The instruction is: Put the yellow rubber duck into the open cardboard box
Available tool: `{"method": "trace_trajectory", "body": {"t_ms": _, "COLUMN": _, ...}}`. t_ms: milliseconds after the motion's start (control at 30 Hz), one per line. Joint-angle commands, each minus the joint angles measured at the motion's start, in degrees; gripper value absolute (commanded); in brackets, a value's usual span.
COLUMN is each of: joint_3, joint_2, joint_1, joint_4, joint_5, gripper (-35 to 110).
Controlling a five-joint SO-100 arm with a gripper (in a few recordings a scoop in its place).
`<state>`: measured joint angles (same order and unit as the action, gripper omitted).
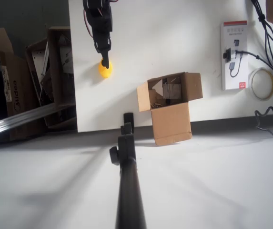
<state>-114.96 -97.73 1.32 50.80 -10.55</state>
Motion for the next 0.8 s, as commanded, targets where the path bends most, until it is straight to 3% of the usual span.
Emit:
{"method": "trace_trajectory", "body": {"t_ms": 0, "joint_3": 2.99, "joint_2": 0.62, "joint_1": 0.53, "joint_4": 0.26, "joint_5": 0.18, "gripper": 28}}
{"method": "trace_trajectory", "body": {"t_ms": 767, "joint_3": 6.68, "joint_2": 7.38, "joint_1": 0.35, "joint_4": -0.62, "joint_5": -0.35, "gripper": 23}}
